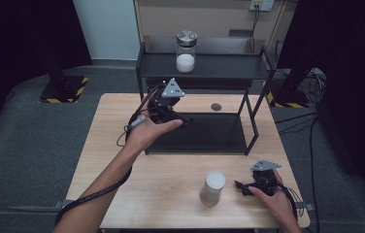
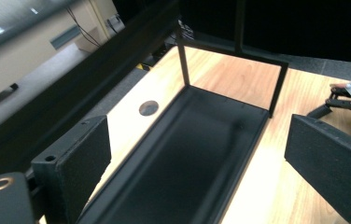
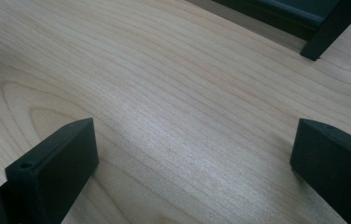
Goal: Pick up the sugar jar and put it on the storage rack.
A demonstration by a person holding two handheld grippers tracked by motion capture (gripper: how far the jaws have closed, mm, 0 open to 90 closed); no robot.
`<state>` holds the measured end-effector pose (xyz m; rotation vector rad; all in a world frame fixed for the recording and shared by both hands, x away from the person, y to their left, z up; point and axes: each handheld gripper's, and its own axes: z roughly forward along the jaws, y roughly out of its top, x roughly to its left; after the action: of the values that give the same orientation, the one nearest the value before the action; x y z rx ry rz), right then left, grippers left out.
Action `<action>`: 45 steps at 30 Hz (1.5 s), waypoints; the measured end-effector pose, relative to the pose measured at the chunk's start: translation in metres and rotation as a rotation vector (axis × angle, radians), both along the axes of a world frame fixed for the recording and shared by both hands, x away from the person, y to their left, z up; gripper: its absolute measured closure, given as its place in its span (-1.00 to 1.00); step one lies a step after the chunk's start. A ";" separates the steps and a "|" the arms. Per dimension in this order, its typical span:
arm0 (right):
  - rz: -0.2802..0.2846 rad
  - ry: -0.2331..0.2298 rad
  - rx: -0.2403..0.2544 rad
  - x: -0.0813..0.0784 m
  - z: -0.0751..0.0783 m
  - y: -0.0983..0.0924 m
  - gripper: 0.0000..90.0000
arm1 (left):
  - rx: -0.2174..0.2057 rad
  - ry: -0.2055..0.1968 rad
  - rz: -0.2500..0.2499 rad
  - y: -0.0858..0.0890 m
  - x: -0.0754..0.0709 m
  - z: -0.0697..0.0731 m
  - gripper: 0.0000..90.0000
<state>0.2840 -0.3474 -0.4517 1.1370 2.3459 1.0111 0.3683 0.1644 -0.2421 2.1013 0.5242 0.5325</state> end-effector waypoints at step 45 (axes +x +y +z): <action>0.000 0.000 0.000 0.000 0.000 0.000 -0.97 | 0.138 0.167 -0.136 0.014 -0.039 -0.158 -0.88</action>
<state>0.2840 -0.3474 -0.4517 1.1373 2.3458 1.0109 0.3293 0.1788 -0.3997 2.3070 0.4453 0.3251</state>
